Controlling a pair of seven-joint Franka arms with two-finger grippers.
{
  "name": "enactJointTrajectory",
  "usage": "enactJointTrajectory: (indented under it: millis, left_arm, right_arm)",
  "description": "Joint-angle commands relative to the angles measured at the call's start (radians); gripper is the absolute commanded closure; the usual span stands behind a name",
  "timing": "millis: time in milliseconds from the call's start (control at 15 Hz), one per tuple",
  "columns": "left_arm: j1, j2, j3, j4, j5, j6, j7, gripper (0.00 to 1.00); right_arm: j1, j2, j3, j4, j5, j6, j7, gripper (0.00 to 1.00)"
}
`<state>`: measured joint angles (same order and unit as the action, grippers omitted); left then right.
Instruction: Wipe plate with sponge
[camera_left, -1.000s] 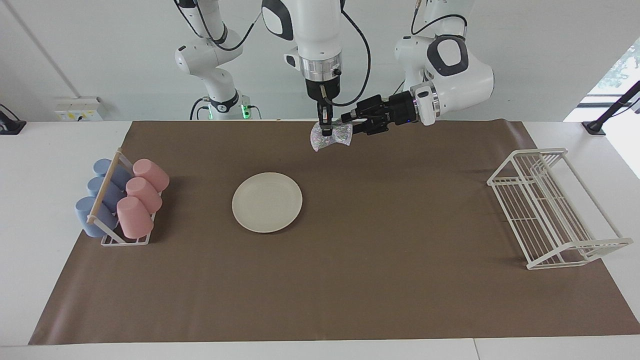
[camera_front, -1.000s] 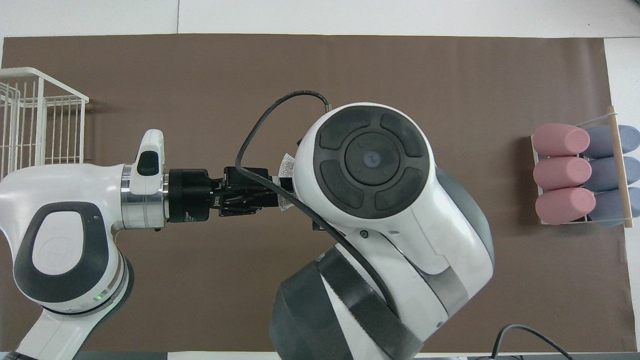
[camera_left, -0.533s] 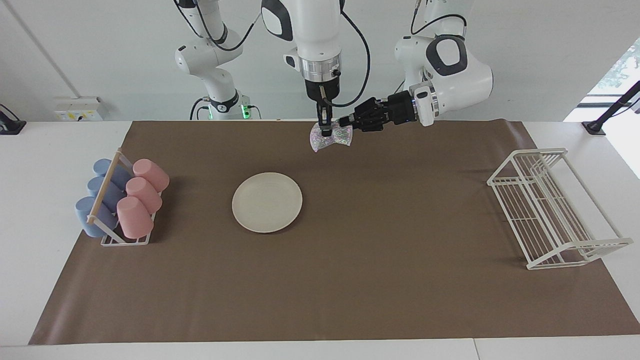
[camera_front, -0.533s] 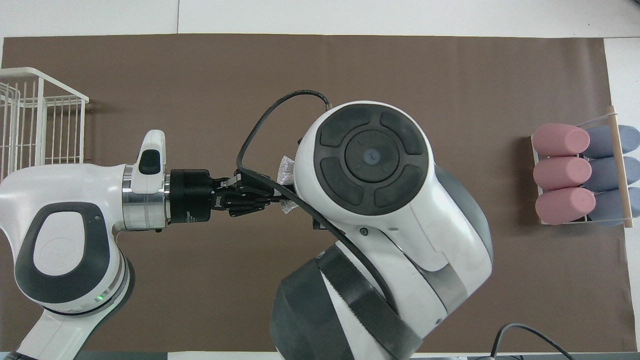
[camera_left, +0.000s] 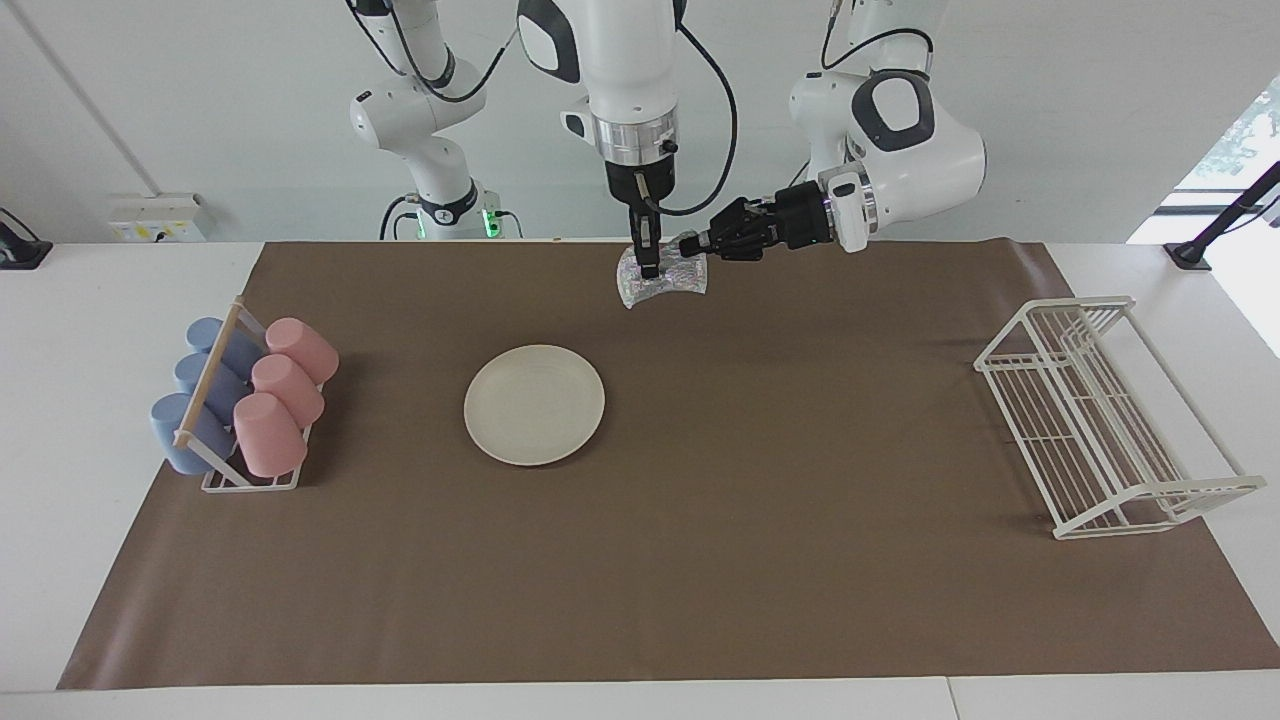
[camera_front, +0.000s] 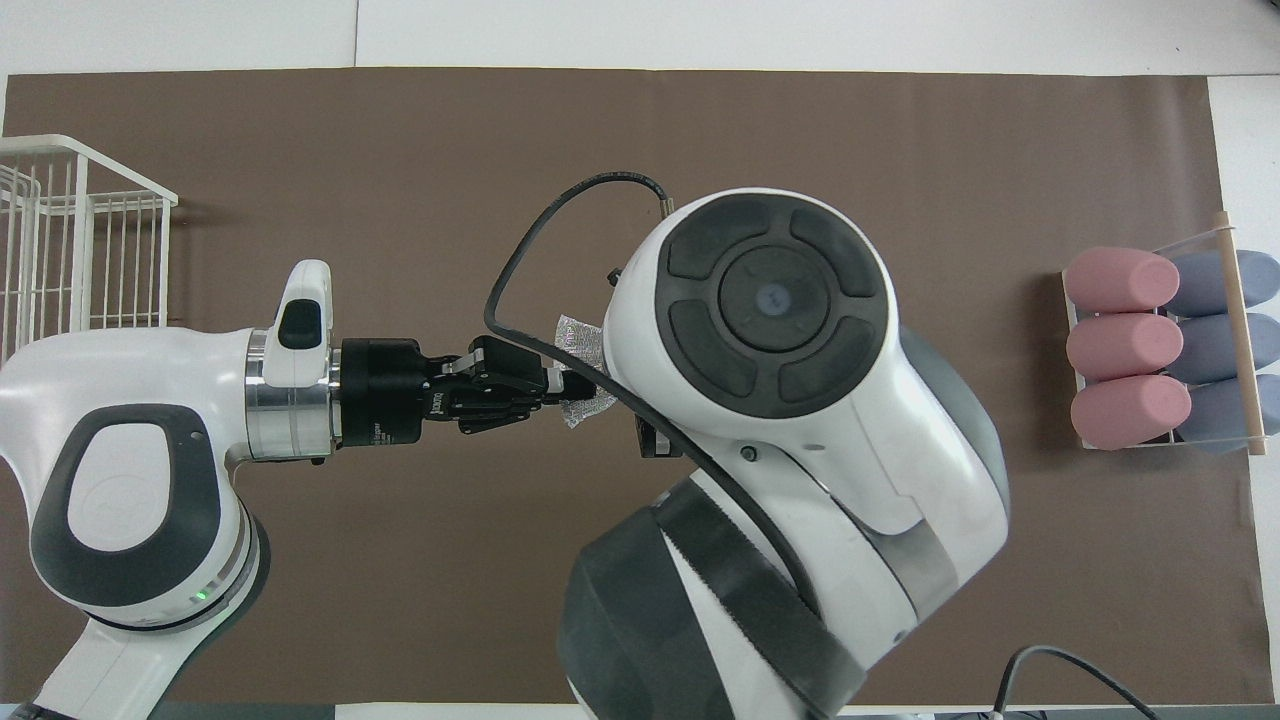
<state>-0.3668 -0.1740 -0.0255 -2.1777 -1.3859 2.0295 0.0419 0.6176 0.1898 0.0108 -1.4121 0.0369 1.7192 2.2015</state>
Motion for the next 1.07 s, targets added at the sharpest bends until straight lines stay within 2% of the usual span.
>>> enactJointTrajectory:
  millis: [0,267,400,667,800,1000]
  left_arm:
    - [0.002,-0.004,0.002,-0.005,-0.004,-0.009,-0.004,1.0]
    - [0.005,-0.004,0.004,-0.005,-0.002,-0.005,-0.005,1.0]
    - [0.011,-0.002,0.007,0.004,0.031,-0.003,-0.014,1.0]
    - [0.039,0.02,0.007,0.061,0.316,-0.017,-0.146,1.0]
    - [0.037,0.045,0.007,0.107,0.436,-0.025,-0.236,1.0]
    - [0.039,0.077,0.007,0.174,0.621,-0.087,-0.33,1.0]
  right_arm:
    - [-0.018,-0.036,0.001,-0.037,0.005,-0.013,-0.154,0.0]
    - [-0.094,-0.121,0.0,-0.137,0.001,-0.02,-0.646,0.0]
    - [-0.142,-0.162,-0.002,-0.183,0.001,-0.042,-0.8,0.0]
    - [-0.249,-0.19,0.0,-0.203,0.001,-0.179,-1.073,0.0]
    - [-0.307,-0.19,-0.002,-0.203,0.001,-0.193,-1.227,0.0]
    - [-0.373,-0.19,0.0,-0.205,0.015,-0.211,-1.299,0.0]
